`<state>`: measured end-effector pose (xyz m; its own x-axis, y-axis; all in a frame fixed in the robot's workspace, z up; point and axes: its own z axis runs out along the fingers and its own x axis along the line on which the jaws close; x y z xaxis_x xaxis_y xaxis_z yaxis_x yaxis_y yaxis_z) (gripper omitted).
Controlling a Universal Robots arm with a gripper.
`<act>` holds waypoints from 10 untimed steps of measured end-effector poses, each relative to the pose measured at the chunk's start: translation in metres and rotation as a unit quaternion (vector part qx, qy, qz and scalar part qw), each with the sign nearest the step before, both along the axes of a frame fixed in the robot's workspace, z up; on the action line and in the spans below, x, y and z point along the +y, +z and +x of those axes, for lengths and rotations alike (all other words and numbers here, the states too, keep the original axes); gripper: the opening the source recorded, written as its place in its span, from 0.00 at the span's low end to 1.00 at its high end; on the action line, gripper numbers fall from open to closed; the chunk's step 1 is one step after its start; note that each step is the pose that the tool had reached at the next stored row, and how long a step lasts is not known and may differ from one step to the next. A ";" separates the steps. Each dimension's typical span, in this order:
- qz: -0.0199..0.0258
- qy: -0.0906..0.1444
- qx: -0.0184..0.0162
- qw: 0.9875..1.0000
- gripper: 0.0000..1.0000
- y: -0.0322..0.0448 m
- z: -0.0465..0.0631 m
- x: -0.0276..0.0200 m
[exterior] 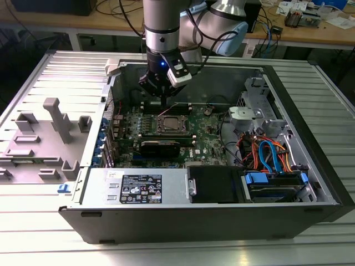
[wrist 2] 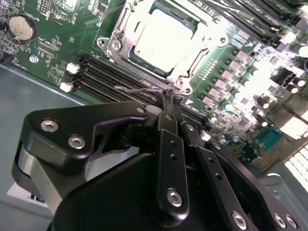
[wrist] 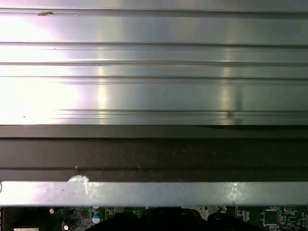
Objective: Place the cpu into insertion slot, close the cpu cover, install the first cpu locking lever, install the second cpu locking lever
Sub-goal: 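Install the first cpu locking lever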
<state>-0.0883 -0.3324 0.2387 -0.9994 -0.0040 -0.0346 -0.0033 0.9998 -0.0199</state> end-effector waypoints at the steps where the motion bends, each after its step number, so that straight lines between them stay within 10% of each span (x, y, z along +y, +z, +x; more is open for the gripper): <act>1: 0.000 0.000 0.000 1.000 0.11 -0.0010 0.001 0.0004; 10: -0.006 0.000 0.000 1.000 0.11 -0.0059 0.010 0.0059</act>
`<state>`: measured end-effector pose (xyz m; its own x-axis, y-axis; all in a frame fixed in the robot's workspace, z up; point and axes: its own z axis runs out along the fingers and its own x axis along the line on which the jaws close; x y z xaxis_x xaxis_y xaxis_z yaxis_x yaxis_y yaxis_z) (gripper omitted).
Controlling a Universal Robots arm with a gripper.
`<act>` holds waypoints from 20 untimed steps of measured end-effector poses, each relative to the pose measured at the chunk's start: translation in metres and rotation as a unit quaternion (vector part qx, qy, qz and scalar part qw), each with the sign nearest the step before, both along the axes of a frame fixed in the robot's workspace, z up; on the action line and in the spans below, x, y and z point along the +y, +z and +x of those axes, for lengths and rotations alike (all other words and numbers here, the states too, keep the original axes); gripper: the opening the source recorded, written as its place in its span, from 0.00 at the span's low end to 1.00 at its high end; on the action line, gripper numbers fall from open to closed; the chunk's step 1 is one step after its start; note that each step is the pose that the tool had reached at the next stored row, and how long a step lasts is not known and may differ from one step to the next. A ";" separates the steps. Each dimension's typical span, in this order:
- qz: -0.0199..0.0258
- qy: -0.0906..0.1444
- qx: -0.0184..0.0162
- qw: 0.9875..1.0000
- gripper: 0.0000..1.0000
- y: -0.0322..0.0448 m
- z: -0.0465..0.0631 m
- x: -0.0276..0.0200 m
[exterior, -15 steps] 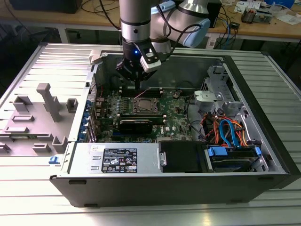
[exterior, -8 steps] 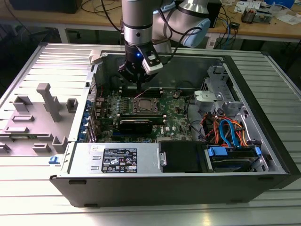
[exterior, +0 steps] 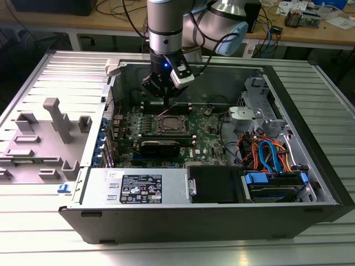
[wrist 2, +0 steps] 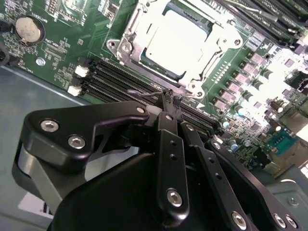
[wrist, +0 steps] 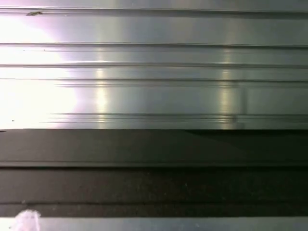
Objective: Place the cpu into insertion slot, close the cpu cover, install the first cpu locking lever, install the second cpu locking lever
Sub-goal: 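Install the first cpu locking lever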
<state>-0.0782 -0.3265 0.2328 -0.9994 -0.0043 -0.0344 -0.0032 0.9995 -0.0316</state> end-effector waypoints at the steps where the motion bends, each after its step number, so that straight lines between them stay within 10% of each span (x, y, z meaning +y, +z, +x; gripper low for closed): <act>1: -0.002 0.000 0.000 1.000 0.11 -0.0001 0.002 0.0001; 20: -0.002 0.000 0.000 1.000 0.11 -0.0151 0.025 0.0006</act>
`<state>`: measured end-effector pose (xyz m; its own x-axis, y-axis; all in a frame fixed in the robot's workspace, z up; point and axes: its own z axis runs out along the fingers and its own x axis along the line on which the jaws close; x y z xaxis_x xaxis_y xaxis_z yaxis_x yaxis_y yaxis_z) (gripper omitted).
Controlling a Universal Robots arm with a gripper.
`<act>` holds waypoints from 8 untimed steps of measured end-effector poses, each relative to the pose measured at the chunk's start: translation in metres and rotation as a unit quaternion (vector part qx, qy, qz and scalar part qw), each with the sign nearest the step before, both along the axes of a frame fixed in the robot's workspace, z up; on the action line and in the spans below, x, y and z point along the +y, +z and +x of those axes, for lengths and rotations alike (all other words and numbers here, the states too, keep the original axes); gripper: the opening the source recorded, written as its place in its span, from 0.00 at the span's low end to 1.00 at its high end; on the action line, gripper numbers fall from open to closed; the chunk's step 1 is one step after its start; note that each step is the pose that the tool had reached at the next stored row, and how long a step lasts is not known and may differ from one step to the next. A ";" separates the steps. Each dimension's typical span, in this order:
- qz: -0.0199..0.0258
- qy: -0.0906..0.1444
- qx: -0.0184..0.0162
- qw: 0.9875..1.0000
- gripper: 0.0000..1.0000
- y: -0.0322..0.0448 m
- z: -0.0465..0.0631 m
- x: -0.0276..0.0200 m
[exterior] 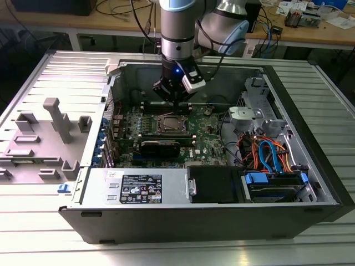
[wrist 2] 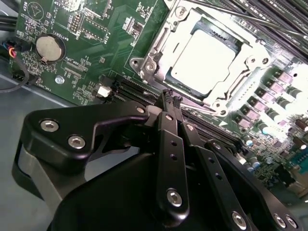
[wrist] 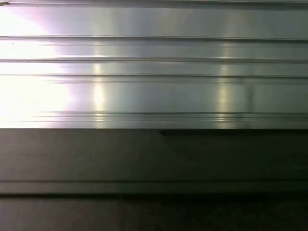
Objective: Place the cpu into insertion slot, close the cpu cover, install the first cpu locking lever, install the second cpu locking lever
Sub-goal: 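Install the first cpu locking lever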
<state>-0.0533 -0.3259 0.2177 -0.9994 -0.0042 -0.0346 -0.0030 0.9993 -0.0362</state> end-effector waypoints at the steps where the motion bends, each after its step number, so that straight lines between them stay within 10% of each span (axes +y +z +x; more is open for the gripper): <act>1: 0.000 0.000 0.000 1.000 0.11 -0.0013 0.001 0.0000; 8: 0.000 0.000 0.000 1.000 0.11 -0.0083 0.004 0.0000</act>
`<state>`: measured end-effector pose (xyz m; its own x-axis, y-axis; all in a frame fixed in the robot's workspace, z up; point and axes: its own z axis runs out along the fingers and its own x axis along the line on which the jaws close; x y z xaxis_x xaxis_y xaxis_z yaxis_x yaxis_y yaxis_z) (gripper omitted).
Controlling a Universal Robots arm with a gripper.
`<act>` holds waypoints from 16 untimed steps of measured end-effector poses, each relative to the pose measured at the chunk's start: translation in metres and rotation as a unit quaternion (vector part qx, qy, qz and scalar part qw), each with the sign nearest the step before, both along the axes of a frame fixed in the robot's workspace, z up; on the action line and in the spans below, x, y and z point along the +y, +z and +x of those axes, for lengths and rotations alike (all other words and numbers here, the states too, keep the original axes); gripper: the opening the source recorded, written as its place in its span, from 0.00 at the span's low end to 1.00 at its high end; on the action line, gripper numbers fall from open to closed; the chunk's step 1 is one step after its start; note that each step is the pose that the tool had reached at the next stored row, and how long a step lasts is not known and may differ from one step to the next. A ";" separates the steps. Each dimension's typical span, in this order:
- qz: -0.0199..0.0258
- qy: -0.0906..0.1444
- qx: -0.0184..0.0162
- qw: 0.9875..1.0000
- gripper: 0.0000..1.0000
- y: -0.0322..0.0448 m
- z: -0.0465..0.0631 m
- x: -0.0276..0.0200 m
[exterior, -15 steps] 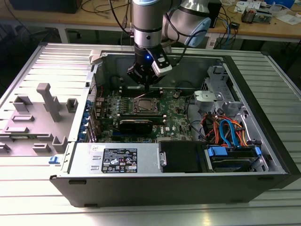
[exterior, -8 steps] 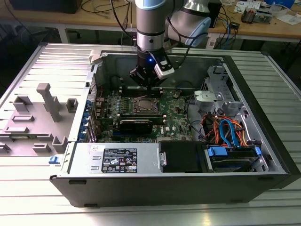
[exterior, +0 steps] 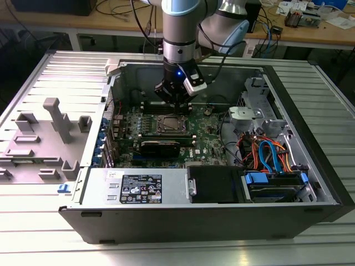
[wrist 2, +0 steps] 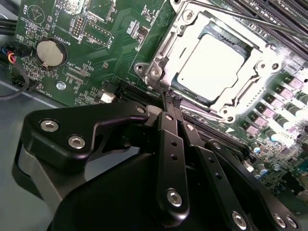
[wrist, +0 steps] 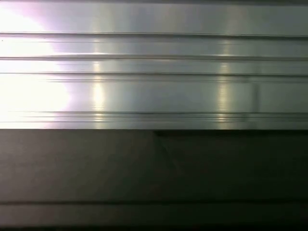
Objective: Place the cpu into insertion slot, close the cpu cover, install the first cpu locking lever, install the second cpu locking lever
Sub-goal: 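Install the first cpu locking lever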
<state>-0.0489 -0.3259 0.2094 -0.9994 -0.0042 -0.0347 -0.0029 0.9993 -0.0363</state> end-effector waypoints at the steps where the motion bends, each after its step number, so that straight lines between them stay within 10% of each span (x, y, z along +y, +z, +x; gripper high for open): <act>1: 0.000 0.000 0.000 1.000 0.11 -0.0008 0.000 0.0000; 16: 0.000 0.000 0.000 1.000 0.11 -0.0034 0.000 0.0000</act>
